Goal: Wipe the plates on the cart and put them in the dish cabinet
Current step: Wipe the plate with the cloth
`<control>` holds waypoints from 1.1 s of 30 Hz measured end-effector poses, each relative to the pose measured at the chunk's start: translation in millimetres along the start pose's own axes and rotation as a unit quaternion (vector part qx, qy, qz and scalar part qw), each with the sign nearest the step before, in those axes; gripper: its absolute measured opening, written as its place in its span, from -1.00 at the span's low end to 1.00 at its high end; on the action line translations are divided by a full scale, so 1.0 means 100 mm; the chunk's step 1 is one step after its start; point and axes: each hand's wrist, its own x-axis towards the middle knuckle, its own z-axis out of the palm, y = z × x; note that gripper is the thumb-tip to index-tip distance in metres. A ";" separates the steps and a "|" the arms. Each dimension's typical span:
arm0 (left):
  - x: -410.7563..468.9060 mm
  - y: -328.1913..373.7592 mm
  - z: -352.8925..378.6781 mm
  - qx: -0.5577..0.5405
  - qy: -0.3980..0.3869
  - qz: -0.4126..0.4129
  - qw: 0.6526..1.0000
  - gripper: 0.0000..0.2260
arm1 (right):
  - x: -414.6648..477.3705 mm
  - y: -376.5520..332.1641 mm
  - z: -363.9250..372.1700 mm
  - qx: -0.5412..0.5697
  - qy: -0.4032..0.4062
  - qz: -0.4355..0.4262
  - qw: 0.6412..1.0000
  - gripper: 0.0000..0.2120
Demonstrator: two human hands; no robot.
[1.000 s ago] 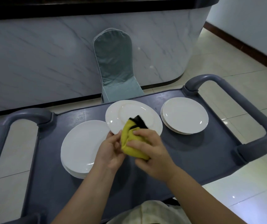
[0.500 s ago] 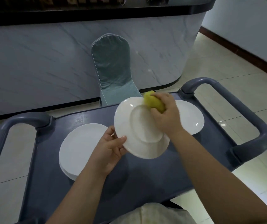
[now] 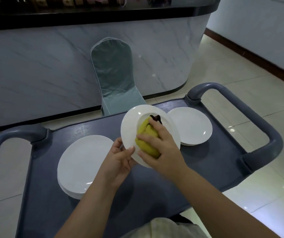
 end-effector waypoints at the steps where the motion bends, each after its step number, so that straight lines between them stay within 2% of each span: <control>1: 0.01 0.01 -0.01 0.003 0.001 0.002 1.000 -0.61 | -0.06 0.05 0.02 -0.019 0.002 -0.038 0.999 -0.65; 3: 0.01 0.00 -0.02 0.000 0.003 0.001 1.000 -0.65 | -0.21 0.26 -0.06 -0.036 -0.013 -0.114 0.993 -0.69; 4: 0.00 -0.01 -0.03 -0.002 0.003 0.001 1.000 -0.66 | -0.29 0.40 -0.13 -0.036 -0.014 -0.121 0.992 -0.69; 5: 0.00 -0.02 -0.04 0.004 0.001 0.002 1.000 -0.67 | -0.35 0.53 -0.20 -0.027 0.000 -0.091 0.995 -0.69; 8: -0.03 -0.03 -0.03 0.049 -0.019 -0.002 0.999 -0.68 | -0.14 0.76 -0.36 0.031 0.125 0.113 0.985 -0.63; 10: -0.04 -0.05 0.00 0.084 -0.037 -0.001 0.996 -0.67 | 0.23 0.68 -0.39 0.054 0.166 0.163 0.971 -0.63; 12: -0.02 -0.06 0.03 0.105 -0.041 0.009 0.994 -0.68 | 0.52 0.39 -0.28 0.045 0.135 0.106 0.984 -0.65; 14: 0.01 -0.02 0.04 0.093 -0.038 0.020 0.995 -0.69 | 0.55 0.08 -0.07 0.018 0.055 -0.008 0.998 -0.67; 17: 0.01 0.04 0.00 0.063 -0.025 0.024 0.997 -0.65 | 0.24 0.09 0.06 -0.014 -0.028 -0.168 0.985 -0.71; 18: -0.01 0.05 -0.01 0.065 -0.016 0.020 0.998 -0.67 | 0.15 0.22 -0.01 -0.011 -0.033 -0.173 0.984 -0.71; 19: -0.02 0.03 -0.02 0.069 -0.010 0.014 0.997 -0.69 | 0.10 0.35 -0.10 0.000 -0.022 -0.140 0.990 -0.70; 21: -0.05 -0.03 0.00 0.076 -0.008 0.002 0.997 -0.68 | 0.11 0.55 -0.24 0.036 0.059 -0.005 0.998 -0.68; 23: -0.06 -0.08 0.04 0.071 -0.007 0.000 0.997 -0.66 | 0.29 0.62 -0.26 0.040 0.133 0.102 0.985 -0.66; 25: -0.02 -0.05 0.07 0.048 0.009 0.013 0.999 -0.67 | 0.43 0.47 -0.17 0.033 0.111 0.084 0.990 -0.64; 28: 0.03 0.12 0.02 0.013 0.027 0.043 0.999 -0.72 | 0.20 0.26 -0.05 0.039 -0.019 -0.049 0.998 -0.67; 30: 0.03 0.18 -0.05 0.005 0.040 0.050 0.998 -0.71 | -0.08 0.37 -0.06 0.054 -0.065 -0.106 0.991 -0.70; 31: 0.02 0.17 -0.07 0.003 0.044 0.049 0.998 -0.70 | -0.17 0.48 -0.09 0.060 -0.054 -0.095 0.992 -0.71; 33: 0.01 0.10 -0.06 0.018 0.043 0.041 0.998 -0.70 | -0.20 0.64 -0.13 0.086 0.035 0.008 0.996 -0.73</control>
